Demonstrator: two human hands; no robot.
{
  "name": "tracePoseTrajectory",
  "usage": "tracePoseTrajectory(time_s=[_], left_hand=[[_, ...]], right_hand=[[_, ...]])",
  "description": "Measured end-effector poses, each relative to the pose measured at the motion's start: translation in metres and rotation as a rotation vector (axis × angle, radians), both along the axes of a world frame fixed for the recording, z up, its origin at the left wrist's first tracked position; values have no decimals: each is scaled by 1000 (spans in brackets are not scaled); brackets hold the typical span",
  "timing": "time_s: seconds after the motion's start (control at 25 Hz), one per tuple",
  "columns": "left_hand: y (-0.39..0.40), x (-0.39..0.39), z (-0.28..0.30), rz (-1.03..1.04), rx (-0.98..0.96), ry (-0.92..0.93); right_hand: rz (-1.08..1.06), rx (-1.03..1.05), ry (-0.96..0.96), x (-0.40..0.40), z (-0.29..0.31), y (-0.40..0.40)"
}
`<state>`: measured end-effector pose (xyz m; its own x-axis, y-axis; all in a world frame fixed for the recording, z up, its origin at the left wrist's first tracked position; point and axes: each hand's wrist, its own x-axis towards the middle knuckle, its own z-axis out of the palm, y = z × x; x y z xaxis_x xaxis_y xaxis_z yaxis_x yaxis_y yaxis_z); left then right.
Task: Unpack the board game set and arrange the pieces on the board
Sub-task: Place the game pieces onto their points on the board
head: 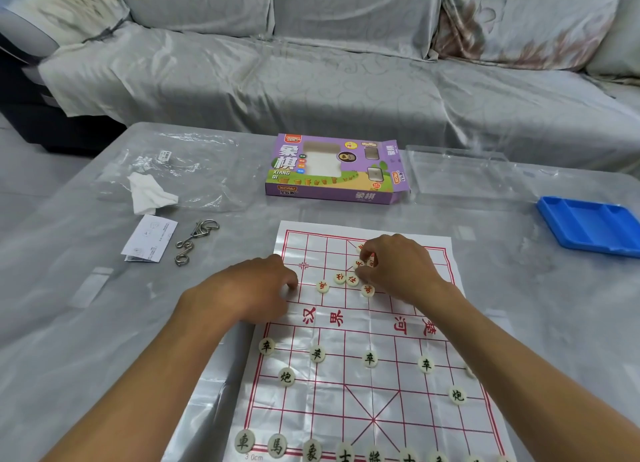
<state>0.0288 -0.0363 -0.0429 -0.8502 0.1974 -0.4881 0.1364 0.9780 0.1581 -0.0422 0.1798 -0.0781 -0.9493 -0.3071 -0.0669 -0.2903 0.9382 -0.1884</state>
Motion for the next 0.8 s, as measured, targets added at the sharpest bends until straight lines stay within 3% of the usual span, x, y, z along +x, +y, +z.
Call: tracePoseTrajectory(time_s=[0.32,0.48,0.68,0.8], left_hand=[[-12,-3,10,112,129,2],[-20,-7,10,182,177,83],[-31,-4,14,206,62,30],[-35,-3,12,197,15,-13]], right_hand=[[-3,-63,-8,3,8,-6],[163,-113,-3,15,21,-30],[333,-105,-37,23,13,-74],[333,-86,-52,26,2,-89]])
